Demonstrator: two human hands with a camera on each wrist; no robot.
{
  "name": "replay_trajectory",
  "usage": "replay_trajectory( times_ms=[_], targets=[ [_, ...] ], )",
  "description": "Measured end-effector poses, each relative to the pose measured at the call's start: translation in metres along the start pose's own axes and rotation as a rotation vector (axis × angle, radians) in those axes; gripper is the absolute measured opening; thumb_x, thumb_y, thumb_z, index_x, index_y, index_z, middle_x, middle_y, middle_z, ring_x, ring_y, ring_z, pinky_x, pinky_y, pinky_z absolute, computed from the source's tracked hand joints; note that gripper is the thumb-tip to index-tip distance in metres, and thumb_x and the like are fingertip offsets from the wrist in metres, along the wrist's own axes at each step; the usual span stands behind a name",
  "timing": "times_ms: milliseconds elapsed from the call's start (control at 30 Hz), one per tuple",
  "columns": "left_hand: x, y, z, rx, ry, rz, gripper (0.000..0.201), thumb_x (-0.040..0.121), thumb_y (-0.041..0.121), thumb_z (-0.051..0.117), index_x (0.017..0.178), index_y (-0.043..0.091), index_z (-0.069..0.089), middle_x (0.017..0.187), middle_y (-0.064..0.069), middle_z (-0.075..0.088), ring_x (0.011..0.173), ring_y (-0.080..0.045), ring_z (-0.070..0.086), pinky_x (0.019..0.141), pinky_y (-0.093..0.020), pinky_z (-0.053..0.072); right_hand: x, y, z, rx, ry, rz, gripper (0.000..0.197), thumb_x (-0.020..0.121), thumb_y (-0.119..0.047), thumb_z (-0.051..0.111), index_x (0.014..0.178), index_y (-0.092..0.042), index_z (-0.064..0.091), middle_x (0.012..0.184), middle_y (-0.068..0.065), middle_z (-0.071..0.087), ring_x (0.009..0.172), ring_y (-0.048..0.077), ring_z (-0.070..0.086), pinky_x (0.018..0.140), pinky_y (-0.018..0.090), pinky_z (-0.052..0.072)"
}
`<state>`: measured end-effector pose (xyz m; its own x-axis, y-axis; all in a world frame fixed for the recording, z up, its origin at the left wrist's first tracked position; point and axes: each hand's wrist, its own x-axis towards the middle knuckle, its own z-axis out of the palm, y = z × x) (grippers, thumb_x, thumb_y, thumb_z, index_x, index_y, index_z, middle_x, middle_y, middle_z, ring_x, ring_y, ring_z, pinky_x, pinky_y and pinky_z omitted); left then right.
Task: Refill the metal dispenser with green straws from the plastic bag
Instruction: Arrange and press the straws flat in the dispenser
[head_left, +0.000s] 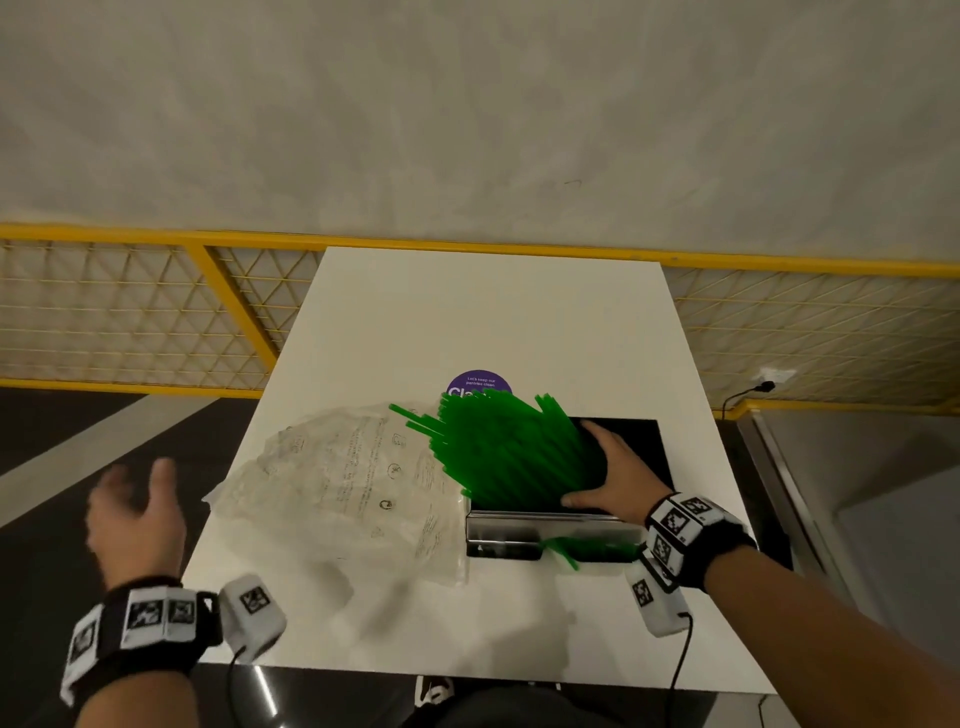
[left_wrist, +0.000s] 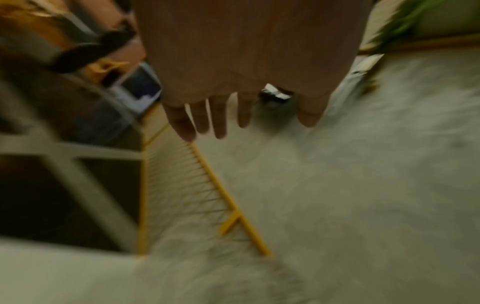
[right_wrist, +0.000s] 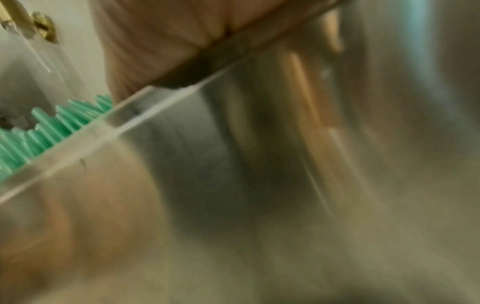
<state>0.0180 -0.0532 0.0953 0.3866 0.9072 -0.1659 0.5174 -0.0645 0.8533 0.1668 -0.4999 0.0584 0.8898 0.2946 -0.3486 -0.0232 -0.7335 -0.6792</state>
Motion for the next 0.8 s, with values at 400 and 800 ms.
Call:
replay_trajectory(
  times_ms=[400,800],
  targets=[
    [-0.154,0.093,0.163,0.027,-0.747,0.252,0.061,0.088,0.052,0.053,0.141,0.026,0.037,0.14,-0.007,0.047,0.127,-0.024,0.047,0.104,-0.035,0.04,0.008,-0.022,0.016,-0.119,-0.064,-0.036,0.119,0.057,-0.039,0.087,0.15,-0.023,0.015,0.148,0.006,0.03,0.136,0.026,0.034,0.111,0.042,0.035],
    [-0.143,0.074,0.179,-0.276,-0.549,0.196,0.02,0.089,0.022,0.061,0.07,0.028,0.058,0.081,-0.005,0.064,0.078,-0.025,0.06,0.067,-0.037,0.05,0.001,-0.034,0.011,-0.162,-0.02,-0.166,0.101,0.06,-0.028,0.084,0.144,-0.032,0.027,0.142,0.001,0.033,0.124,0.024,0.045,0.103,0.042,0.043]
  ],
)
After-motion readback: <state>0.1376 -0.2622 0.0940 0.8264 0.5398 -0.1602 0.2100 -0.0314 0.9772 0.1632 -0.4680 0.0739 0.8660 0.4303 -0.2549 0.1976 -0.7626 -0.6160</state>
